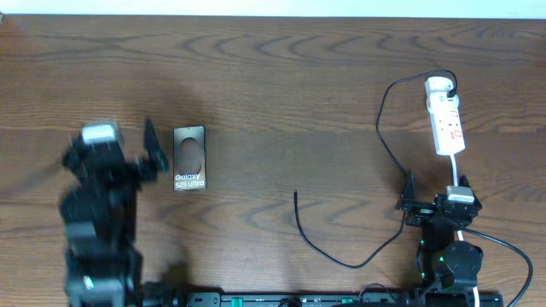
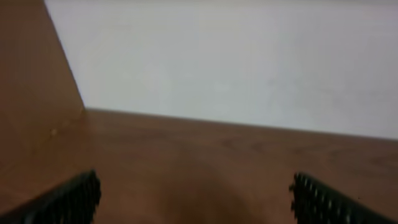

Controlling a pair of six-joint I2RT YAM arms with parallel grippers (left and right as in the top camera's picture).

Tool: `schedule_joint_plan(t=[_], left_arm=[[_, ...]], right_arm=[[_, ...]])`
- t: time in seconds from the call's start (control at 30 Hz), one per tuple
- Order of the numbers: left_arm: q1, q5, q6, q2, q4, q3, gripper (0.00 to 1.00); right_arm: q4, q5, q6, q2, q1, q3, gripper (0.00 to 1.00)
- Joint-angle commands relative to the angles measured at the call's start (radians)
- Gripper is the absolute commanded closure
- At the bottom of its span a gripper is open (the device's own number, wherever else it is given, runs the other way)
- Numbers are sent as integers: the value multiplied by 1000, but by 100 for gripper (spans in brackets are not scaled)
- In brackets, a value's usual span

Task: Plug charger to phone and switch on socket
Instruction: 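Raise the left arm and move the open gripper over the phone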

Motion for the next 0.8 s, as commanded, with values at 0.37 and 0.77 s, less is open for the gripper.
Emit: schedule_joint_plan(t=[0.37, 0.77], left_arm=[[-26, 71, -21, 940, -720, 777, 4], [-26, 154, -21, 1167, -797, 777, 4]], right_arm=[[-3, 5, -14, -2, 14, -1, 1], [-3, 5, -14, -2, 14, -1, 1]])
